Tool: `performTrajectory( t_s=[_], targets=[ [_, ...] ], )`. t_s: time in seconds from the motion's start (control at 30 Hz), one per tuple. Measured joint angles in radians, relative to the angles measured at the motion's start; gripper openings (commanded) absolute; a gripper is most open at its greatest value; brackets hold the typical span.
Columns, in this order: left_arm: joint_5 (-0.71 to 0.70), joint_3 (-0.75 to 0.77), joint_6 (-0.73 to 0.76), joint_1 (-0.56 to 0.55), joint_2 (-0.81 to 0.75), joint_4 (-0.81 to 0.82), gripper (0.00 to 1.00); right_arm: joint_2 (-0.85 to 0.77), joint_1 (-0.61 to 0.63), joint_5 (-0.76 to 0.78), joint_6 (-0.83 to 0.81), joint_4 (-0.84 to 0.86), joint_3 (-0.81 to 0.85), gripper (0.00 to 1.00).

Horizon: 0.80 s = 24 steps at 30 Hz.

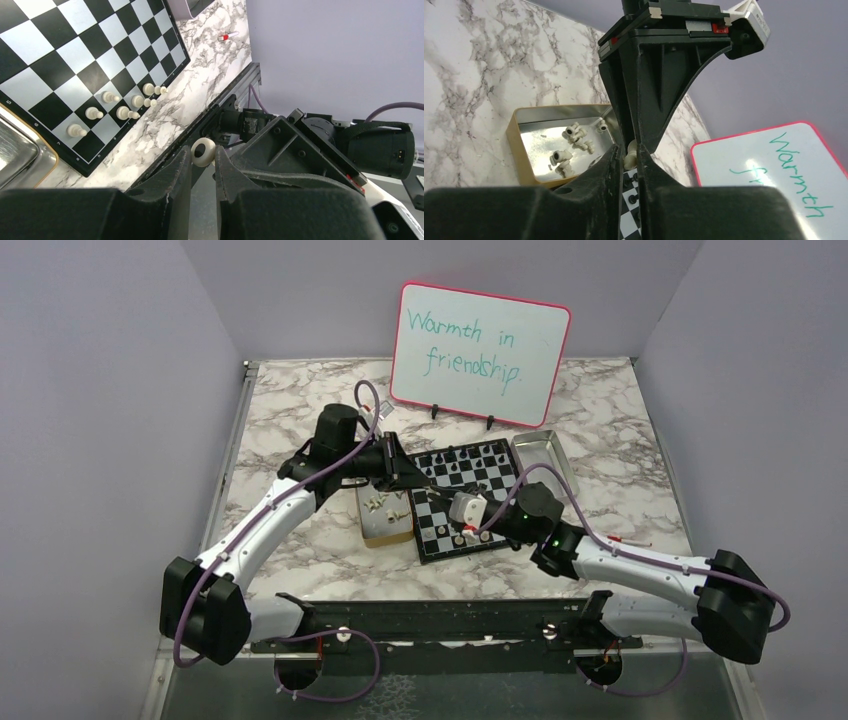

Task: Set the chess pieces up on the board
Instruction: Place the chess piece on the chessboard.

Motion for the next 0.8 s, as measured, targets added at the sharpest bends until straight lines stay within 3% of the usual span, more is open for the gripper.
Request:
performTrajectory(
  t_s=[0.2,0.3,0.63,0.8],
  targets=[
    [0.007,-0.02,-0.04,0.005,-0.012,0.037,0.04,0.001,0.002,0.016,0.023,0.04,-0.014,0.01],
    [0.009,-0.037,-0.063,0.005,-0.016,0.063,0.07,0.001,0.002,0.023,0.031,0.059,-0.024,0.01],
    [0.023,-0.06,-0.1,0.004,-0.032,0.101,0.58,-0.043,0.006,0.087,0.103,0.091,-0.056,0.01],
    [0.021,-0.063,-0.086,0.004,-0.037,0.105,0.73,-0.103,0.006,0.177,0.238,0.047,-0.054,0.01]
  ],
)
